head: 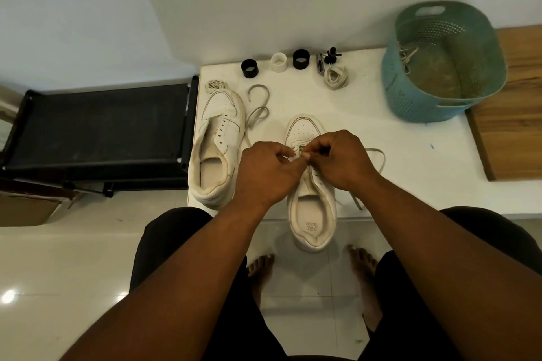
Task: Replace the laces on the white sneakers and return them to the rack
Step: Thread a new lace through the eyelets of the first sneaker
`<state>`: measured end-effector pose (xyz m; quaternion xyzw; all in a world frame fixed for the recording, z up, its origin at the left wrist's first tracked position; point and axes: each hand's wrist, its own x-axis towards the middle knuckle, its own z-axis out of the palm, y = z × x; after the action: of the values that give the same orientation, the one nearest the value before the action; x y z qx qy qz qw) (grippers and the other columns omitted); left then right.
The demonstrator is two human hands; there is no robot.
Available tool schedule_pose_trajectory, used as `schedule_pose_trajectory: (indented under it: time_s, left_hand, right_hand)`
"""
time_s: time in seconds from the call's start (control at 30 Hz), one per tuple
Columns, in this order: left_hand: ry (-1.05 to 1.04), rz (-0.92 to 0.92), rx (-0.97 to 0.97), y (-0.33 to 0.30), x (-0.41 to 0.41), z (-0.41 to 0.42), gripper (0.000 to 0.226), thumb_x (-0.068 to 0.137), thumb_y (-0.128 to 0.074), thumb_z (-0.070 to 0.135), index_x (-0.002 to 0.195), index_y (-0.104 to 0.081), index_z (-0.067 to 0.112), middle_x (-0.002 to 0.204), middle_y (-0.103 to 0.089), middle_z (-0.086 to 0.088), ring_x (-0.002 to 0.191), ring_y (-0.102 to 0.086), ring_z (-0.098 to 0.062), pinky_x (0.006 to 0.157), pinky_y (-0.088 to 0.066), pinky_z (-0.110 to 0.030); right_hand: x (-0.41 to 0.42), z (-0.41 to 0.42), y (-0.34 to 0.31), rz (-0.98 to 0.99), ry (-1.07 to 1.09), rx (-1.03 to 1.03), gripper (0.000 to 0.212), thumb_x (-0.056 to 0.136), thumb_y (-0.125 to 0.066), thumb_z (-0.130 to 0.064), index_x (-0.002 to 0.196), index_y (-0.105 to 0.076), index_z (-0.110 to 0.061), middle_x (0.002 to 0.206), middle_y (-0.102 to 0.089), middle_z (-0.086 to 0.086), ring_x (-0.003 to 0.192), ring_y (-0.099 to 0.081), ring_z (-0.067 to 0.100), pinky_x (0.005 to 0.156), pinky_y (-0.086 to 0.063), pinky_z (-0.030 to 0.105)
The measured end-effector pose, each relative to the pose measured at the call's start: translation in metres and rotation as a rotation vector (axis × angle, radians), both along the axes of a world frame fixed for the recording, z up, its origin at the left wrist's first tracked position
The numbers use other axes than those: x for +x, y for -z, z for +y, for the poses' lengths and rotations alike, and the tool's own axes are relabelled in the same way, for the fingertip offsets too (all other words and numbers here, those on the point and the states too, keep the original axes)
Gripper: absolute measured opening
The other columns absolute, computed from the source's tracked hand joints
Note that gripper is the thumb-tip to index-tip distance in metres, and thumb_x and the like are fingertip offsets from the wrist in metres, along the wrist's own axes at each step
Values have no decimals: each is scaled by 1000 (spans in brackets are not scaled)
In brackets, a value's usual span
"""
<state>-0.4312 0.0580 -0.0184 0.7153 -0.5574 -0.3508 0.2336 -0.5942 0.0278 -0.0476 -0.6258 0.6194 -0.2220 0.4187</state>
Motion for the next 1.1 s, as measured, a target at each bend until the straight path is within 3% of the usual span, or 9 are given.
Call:
schedule_pose_trajectory:
  time_s: [0.33,0.47,0.6,0.7,0.8,0.9,0.97,1.03,1.1]
  left_hand:
    - [-107,432,192,15,13,-3,12,94,-68,5,94,-78,12,86,-77,-11,79,-76,-32,68,-60,-30]
    - [-33,336,74,18,15,-2,4,94,-73,15,95,-76,13,84,-73,-6,72,-75,-26,59,-57,-24]
    - [-38,254,-60,22,13,-5,19,101,-59,16,86,-62,26,90,-69,3,77,-72,-22,70,-63,-40]
    - [-239,625,-65,6,14,-10,20,109,-41,12,93,-52,18,95,-74,-5,87,-70,-23,81,-58,-37]
    - [-306,915,-46,-6,21,-13,22,110,-38,12,92,-51,17,65,-56,1,65,-58,-18,80,-57,-39]
    - [-24,403,-47,0,25,-16,13,101,-58,15,88,-59,18,59,-50,14,55,-46,-3,67,-45,-23]
    - [208,16,27,8,24,-16,11,93,-71,26,84,-64,25,71,-60,14,66,-55,0,68,-46,-23]
    - [285,-137,99,11,24,-17,16,92,-71,34,79,-65,29,96,-71,11,93,-64,-7,83,-50,-26]
    - [298,-278,66,8,25,-19,21,95,-67,37,77,-65,26,98,-72,5,95,-64,-14,81,-46,-28]
  right_hand:
    - [2,3,4,-71,21,47,10,86,-80,-18,93,-81,-24,83,-75,-14,83,-68,-3,75,-48,11]
    - [3,3,0,-73,-4,47,11,87,-79,-18,95,-81,-24,85,-76,-12,84,-69,-1,79,-51,15]
    - [-3,3,-10,-47,-137,59,21,80,-84,-23,98,-77,-28,85,-71,-15,81,-66,1,79,-52,22]
    - [-5,6,-14,23,-161,43,41,71,-88,-23,105,-68,-31,89,-64,-13,79,-58,3,74,-47,23]
    - [-4,9,-12,118,-116,-18,65,64,-88,-34,121,-57,-32,95,-56,-10,85,-53,10,76,-46,27]
    - [-4,10,-9,182,-63,-36,93,54,-81,-54,137,-42,-41,113,-53,-4,109,-51,21,92,-46,37]
    - [-4,11,-8,225,-34,-38,104,52,-78,-60,143,-32,-46,126,-50,0,123,-46,27,99,-44,47]
    - [-3,12,-10,282,-15,-30,110,56,-82,-59,148,-24,-47,138,-44,1,132,-38,27,102,-40,52]
    - [-4,14,-12,324,-4,-25,114,59,-84,-57,151,-19,-47,147,-37,0,139,-30,28,105,-35,54]
